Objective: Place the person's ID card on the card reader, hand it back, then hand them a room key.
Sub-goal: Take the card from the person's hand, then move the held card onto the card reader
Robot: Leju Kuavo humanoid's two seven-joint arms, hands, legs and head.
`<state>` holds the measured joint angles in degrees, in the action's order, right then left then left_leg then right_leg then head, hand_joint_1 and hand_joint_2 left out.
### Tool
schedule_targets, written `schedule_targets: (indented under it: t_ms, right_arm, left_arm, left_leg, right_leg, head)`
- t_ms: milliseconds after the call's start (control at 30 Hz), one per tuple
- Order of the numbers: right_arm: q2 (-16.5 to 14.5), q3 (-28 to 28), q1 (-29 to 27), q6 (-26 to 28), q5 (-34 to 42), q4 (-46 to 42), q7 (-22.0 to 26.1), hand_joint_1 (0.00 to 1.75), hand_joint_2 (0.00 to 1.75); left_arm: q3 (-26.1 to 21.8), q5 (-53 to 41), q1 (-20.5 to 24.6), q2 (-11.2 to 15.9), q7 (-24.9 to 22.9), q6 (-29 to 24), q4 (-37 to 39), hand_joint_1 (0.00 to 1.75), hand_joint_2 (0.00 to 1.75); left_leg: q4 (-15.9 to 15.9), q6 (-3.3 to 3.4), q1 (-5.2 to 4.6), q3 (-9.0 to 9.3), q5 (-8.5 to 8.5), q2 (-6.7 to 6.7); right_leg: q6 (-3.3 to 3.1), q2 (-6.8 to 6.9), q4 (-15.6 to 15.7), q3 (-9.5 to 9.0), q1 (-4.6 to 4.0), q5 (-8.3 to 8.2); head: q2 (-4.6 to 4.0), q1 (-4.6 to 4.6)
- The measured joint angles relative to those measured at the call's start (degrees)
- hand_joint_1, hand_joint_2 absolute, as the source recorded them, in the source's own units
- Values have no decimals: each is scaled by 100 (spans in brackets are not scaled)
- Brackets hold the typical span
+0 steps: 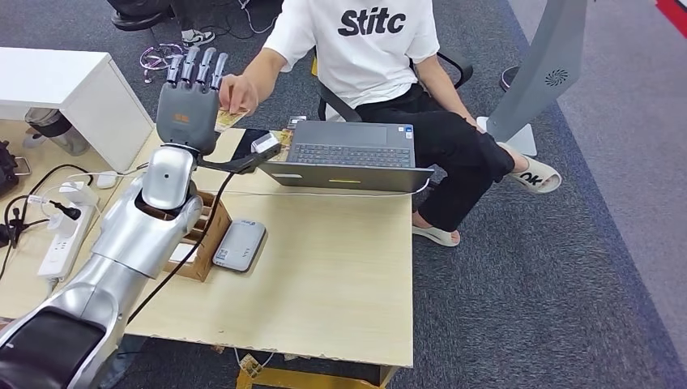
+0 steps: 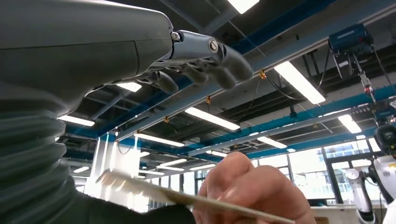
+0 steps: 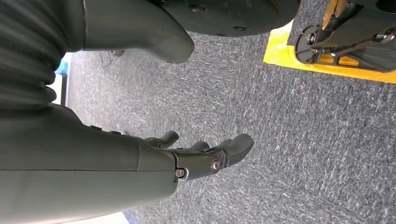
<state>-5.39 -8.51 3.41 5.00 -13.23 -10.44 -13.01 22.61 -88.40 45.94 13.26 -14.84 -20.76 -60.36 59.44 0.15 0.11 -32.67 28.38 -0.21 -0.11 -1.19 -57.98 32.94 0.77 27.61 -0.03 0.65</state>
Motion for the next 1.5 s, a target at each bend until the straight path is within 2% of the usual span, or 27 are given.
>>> schedule_targets:
  t_ms: [533, 733, 900, 1167, 1500]
  right_arm:
    - [2, 7, -10, -34, -64, 15, -21, 0, 175]
    - [2, 9, -12, -37, -81, 16, -19, 0, 175]
    - [2, 13, -17, -36, -82, 21, -18, 0, 175]
    - [2, 86, -49, -33, -42, 31, 1, 0, 175]
    - [-3, 184, -81, -20, 3, 38, 29, 0, 175]
  left_arm:
    - [51, -58, -15, 126, -14, 83, 304, 175, 175]
    - [51, -44, -169, 165, 120, 122, 307, 175, 175]
    - [49, 26, -503, 169, 343, 227, 132, 175, 175]
    - [51, 48, -1340, 245, 365, 665, -615, 175, 175]
    - [51, 73, -2064, 594, 147, 1228, -1302, 175, 175]
  left_leg:
    - [0, 0, 2, -3, 0, 0]
    - [0, 0, 2, -2, 0, 0]
    - [-1, 0, 2, -3, 0, 0]
    - [-1, 0, 2, -4, 1, 0]
    - [-3, 0, 3, -4, 1, 0]
  right_leg:
    - [0, -1, 0, 0, -1, 0]
    - [-1, -1, 0, 0, -1, 0]
    - [-1, -1, 0, 0, -1, 0]
    - [-1, 0, 1, 1, 0, 1]
    - [-1, 1, 0, 1, -1, 1]
  head:
    - [-1, -1]
    - [0, -1]
    - [1, -1]
    - [1, -1]
    - [0, -1]
